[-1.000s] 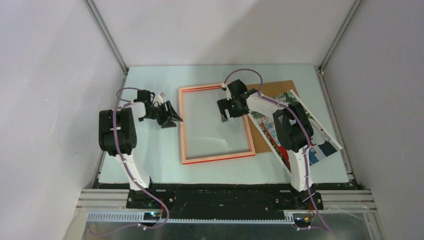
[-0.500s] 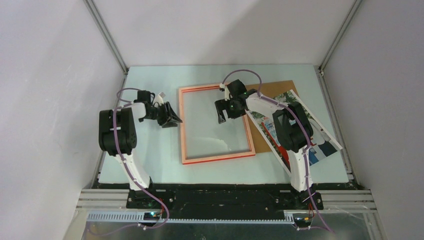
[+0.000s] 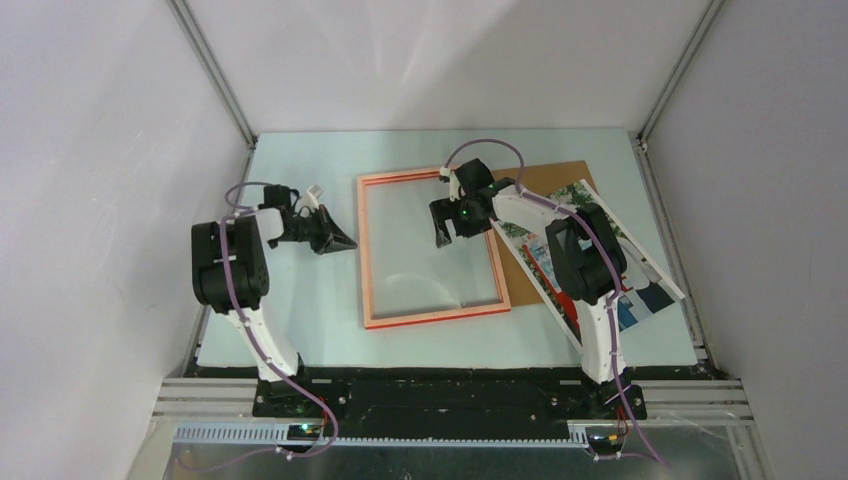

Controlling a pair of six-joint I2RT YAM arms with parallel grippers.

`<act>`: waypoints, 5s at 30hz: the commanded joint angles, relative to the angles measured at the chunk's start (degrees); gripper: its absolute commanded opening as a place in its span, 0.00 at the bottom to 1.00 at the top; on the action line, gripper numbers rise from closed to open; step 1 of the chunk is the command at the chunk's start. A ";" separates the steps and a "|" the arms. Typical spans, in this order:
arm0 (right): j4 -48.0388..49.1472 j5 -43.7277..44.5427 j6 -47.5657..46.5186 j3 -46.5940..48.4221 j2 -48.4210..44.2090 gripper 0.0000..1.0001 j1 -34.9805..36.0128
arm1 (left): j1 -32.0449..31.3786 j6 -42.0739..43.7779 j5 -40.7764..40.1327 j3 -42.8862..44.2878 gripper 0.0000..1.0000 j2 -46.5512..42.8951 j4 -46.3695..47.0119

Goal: Put the photo into the frame
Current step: Pick up the photo frame item from the photo frame, then place the photo frame item in the photo frame.

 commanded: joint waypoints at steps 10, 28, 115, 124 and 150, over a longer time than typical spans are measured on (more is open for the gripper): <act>0.25 -2.19 -0.60 -0.33 -4.83 0.97 0.29 | 3.26 2.39 6.51 -1.66 0.15 -5.04 0.84; 0.95 -1.27 -1.08 -0.49 0.25 0.96 -0.13 | 3.22 4.21 5.71 -1.33 0.26 0.84 0.86; 2.45 8.67 -8.03 -1.53 -14.24 0.99 -3.88 | -1.67 -17.57 22.02 1.12 0.00 -18.82 6.52; 2.43 6.56 -6.32 -2.00 -12.65 0.97 -6.93 | -5.54 -45.60 16.34 -4.08 0.00 -17.77 42.38; 7.68 -0.44 -0.79 -9.34 -16.73 0.78 -13.94 | -11.53 -44.39 9.41 -10.10 0.00 -13.71 48.35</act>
